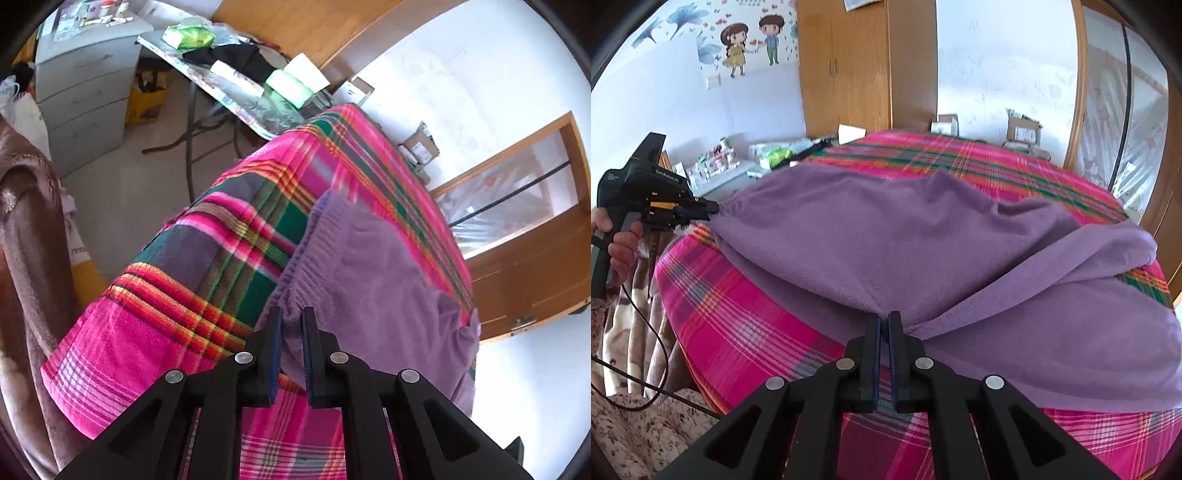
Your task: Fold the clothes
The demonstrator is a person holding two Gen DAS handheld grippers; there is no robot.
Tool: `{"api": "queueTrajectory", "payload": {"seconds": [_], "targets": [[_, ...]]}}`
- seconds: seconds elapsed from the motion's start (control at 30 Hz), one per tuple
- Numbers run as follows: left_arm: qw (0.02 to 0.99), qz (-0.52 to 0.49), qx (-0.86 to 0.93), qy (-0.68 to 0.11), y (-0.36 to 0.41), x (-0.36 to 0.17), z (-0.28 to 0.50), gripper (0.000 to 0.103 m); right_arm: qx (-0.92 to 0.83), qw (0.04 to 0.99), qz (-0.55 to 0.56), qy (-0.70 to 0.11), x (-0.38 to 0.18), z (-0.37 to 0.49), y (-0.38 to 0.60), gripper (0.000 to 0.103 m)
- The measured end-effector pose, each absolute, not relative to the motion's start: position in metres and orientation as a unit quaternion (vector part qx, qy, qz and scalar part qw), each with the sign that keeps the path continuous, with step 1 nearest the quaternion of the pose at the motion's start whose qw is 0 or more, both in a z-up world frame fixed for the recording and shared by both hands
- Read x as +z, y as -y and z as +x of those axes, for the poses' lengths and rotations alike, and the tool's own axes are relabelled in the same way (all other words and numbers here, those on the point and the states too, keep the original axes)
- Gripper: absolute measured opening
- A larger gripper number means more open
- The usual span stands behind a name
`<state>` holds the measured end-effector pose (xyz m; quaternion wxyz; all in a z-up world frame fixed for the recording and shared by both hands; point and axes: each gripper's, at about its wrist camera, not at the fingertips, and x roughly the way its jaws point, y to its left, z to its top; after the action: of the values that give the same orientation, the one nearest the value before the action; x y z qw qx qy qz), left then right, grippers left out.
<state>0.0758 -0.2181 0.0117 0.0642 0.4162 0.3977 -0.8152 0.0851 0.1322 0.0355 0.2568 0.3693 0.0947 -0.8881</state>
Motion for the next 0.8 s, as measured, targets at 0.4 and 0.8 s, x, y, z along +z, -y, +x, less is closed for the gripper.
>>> {"api": "queueTrajectory", "payload": {"seconds": [0.4,0.8], "targets": [[0.09,0.417,-0.818,-0.386,0.224,0.014,0.082,0.025,-0.875,0.265,0.4,-0.065,0.026,0.077,-0.136,0.009],[0.013,0.345,-0.91,-0.23,0.139,0.078,0.078,0.04,-0.88,0.262,0.395,0.037,0.043,0.072,-0.186,0.011]]}}
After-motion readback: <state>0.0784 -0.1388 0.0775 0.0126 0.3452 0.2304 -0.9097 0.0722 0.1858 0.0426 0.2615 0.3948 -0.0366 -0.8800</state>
